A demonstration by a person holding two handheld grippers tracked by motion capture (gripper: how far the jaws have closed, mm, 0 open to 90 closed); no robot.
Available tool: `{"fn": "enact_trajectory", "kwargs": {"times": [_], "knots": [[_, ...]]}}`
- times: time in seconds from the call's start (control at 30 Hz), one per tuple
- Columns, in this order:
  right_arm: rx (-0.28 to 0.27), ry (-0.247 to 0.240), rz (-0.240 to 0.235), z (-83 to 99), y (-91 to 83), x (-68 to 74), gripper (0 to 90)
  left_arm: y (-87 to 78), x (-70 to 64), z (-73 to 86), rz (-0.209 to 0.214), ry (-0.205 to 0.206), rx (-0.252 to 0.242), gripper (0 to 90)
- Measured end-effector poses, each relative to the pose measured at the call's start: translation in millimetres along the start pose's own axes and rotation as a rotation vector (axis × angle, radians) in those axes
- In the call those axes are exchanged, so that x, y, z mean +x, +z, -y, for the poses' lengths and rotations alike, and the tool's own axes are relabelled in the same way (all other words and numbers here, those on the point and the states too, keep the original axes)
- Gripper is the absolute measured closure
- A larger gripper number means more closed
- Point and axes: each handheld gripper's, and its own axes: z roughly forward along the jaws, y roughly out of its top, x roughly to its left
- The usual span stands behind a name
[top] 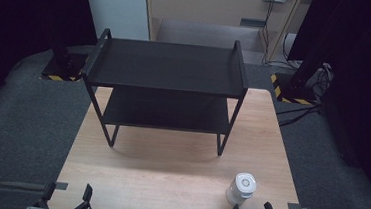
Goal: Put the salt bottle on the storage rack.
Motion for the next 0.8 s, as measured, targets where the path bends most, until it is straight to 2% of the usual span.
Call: {"fn": "enact_trajectory", "kwargs": {"times": [0.23,0.8], "knots": [[0.001,0.000,0.007,1.1,-3.7,2.4,0.5,-5.1,-1.8,1.0,-0.007,-0.028,0.003,0.7],[-0.004,-0.008,0.006,0.6,-7.1,5.6,0.7,-5.6,-2.3,3.2,-0.001,-0.022,0.006,0.8]]}}
